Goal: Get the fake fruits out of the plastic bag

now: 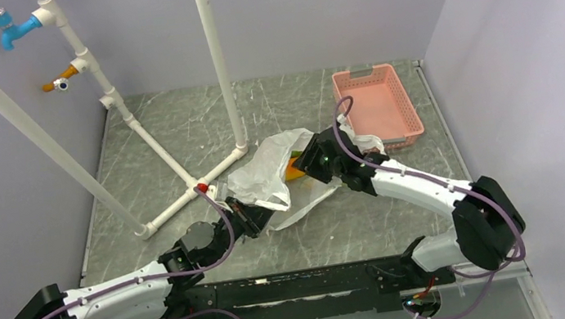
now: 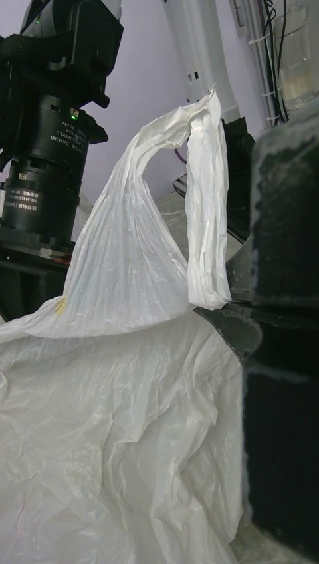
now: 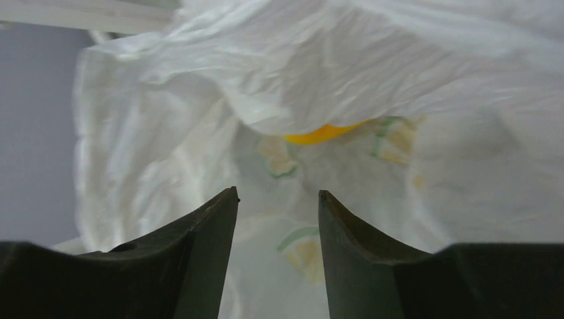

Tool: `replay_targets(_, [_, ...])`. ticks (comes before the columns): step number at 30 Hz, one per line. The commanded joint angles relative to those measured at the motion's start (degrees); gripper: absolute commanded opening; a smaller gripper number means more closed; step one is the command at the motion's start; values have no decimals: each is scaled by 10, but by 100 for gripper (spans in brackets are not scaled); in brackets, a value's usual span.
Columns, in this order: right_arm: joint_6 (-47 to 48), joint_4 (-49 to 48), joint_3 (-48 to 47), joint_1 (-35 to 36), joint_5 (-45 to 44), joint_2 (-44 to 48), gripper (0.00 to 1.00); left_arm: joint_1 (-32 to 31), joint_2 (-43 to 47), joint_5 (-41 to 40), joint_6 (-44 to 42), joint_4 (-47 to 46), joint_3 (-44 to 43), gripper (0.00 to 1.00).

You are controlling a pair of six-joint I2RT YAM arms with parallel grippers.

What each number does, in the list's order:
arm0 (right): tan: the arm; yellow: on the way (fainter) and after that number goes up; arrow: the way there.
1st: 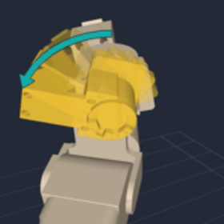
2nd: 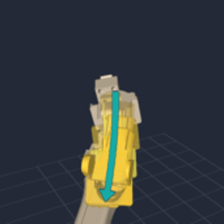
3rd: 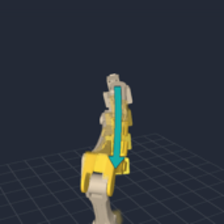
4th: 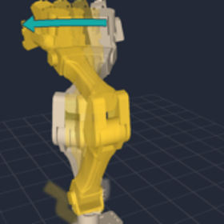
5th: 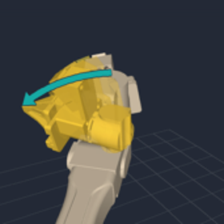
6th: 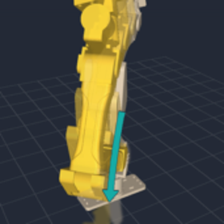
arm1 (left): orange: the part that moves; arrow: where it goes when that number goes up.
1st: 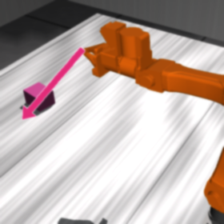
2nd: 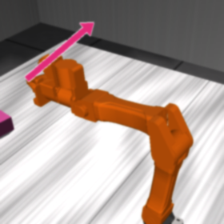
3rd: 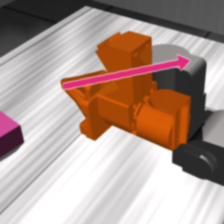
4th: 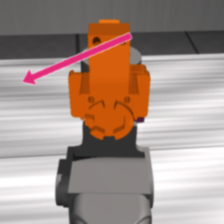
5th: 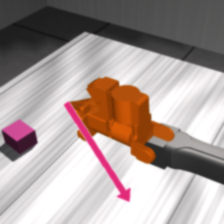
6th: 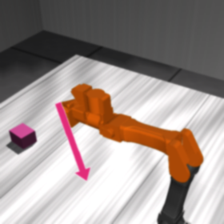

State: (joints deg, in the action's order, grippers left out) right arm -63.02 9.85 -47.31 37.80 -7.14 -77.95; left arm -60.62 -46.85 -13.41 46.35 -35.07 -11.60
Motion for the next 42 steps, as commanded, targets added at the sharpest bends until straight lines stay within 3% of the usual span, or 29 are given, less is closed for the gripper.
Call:
replay_targets(1, [-49,-113,28,-1,54,8,50,-3,5,-4,-2,-13,-14,0])
replay_targets(15, [-136,-7,-72,-3,-59,-118,52,-3,-5,4,-5,-4,-34,0])
replay_targets(23, [-139,10,-100,-4,-77,-175,65,-3,-12,10,-15,3,-38,0])
replay_targets(26, [-145,40,-128,-4,-101,-205,76,-3,-21,10,-18,-5,-36,0])
replay_targets(31, [-127,86,-189,-4,-109,-272,82,-3,-36,19,-2,-24,-24,0])
replay_targets(36, [-123,61,-171,-4,-90,-280,76,-3,-31,17,1,-25,-16,0])
replay_targets(40, [-80,15,-149,-3,-71,-248,57,-3,-13,4,-11,-3,-17,0])
replay_targets(42, [-59,14,-142,-3,-66,-220,54,-3,-4,1,-11,7,-17,0])
